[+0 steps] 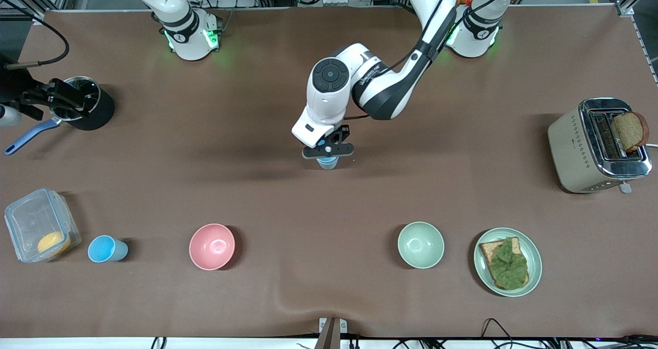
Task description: Stack blue cups with both arms
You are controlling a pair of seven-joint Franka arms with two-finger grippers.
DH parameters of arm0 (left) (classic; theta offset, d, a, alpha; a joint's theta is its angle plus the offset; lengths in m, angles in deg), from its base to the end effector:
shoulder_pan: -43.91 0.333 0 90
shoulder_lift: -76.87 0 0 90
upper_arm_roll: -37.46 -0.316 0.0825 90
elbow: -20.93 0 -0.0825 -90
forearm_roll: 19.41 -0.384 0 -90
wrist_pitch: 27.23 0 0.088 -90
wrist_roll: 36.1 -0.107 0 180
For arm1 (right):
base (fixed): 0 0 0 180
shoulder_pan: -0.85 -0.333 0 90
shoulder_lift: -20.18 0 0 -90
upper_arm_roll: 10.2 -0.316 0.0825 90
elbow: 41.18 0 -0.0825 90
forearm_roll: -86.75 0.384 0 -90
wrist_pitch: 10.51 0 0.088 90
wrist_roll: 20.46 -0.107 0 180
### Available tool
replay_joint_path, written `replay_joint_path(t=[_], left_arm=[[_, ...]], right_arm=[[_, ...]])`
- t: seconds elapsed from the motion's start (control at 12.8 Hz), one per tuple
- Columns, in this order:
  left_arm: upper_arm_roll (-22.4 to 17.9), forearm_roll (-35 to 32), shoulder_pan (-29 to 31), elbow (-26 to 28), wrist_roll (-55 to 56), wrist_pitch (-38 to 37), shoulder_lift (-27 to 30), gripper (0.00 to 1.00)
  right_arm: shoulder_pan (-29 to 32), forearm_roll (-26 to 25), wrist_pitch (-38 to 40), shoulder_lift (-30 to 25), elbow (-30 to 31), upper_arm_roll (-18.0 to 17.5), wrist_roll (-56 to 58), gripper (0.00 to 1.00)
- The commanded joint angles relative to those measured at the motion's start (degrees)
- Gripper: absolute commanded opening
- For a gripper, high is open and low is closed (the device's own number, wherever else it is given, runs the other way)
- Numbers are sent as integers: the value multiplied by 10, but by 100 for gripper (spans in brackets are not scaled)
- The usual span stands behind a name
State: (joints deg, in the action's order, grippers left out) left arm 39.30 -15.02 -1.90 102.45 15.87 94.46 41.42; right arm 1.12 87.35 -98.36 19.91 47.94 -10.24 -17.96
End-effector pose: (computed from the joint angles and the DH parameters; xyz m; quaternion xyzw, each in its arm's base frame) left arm 0.4903 -0.5363 0.3429 0.9965 0.0597 -0.0059 0.0590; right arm 0.5494 -0.0011 0.6311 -0.9997 -0.0200 0.0086 0.0054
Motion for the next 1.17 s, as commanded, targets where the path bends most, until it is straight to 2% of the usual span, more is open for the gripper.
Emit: replay_joint_path(t=[0.0, 0.08, 0.31, 0.55, 0.62, 0.86, 1.09], left_arm=[[-3, -10, 36, 21, 5, -25, 57, 92], [-3, -12, 54, 37, 1, -36, 82, 100], [-1, -12, 118, 115, -69, -54, 170, 100], [6, -13, 213, 213, -190, -55, 275, 100], [22, -13, 249, 232, -204, -74, 307, 100], [48, -18, 343, 240, -272, -186, 380, 100], [47, -18, 408, 256, -382, -223, 438, 100]], right_arm=[[-4, -3, -3, 0, 0, 3, 3, 100], [-4, -3, -3, 0, -1, 3, 3, 100], [-5, -3, -3, 4, -4, 3, 3, 100], [-6, -3, -3, 6, -4, 2, 3, 100], [-6, -3, -3, 6, -4, 2, 3, 100], [-6, -3, -3, 6, -4, 2, 3, 100], [-8, -3, -3, 6, -5, 1, 3, 100]])
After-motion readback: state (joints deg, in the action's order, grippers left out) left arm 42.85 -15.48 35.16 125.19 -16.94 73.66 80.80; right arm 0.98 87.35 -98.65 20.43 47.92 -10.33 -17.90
